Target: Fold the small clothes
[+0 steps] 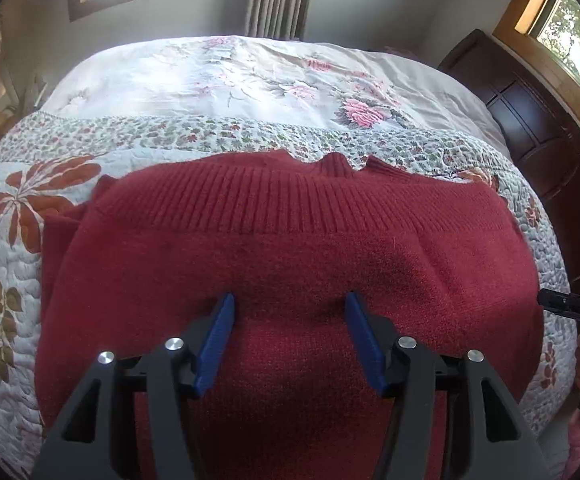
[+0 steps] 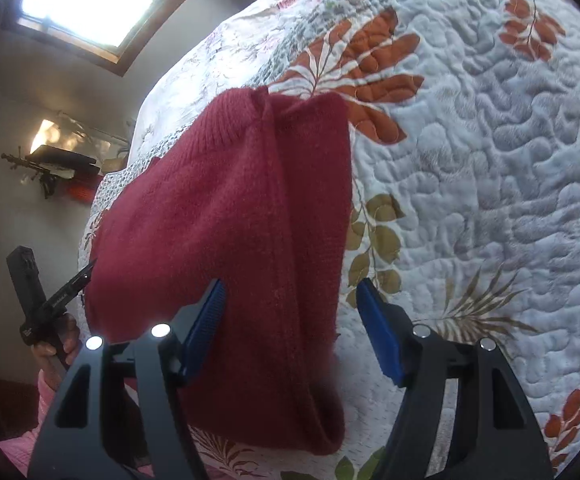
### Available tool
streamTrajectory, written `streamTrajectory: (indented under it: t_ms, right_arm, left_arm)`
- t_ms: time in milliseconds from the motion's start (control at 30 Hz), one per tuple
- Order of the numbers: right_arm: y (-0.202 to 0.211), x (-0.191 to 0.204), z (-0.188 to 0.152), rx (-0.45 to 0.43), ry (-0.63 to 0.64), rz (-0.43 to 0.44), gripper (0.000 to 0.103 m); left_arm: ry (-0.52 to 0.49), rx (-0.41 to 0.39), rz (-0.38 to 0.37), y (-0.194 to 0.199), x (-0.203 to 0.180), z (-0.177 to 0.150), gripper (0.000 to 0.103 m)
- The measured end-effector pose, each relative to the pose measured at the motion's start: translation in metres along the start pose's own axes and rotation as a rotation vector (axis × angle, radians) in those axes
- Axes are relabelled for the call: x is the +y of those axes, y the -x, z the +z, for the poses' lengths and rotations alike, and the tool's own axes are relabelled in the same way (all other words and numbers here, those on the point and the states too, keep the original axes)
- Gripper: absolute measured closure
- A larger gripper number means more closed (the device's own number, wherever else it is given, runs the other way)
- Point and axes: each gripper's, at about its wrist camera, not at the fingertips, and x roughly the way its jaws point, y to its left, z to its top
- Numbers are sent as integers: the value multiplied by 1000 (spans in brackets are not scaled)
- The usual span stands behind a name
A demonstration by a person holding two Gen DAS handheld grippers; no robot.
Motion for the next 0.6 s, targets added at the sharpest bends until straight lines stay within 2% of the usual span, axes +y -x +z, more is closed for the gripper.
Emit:
streamTrajectory:
  t_ms: [100, 167, 233, 333, 600]
  right_arm:
    - [-15, -5, -2, 32, -29, 43, 52]
    - [-20, -4, -3, 49, -41, 78, 71]
    - [-18, 4, -4, 50, -6, 64, 80]
    - [-19, 13, -4, 59, 5, 26, 83]
    - [-32, 13, -6, 70, -43, 39, 84]
  left_arm:
    - [16, 5, -16, -2, 4, -1, 44]
    - [35, 10, -37, -3, 8, -1, 44]
    - [36, 13, -46, -3, 10, -1, 44]
    - [34, 17, -53, -4, 11, -1, 43]
    - [39, 29, -82, -10, 16, -1, 43]
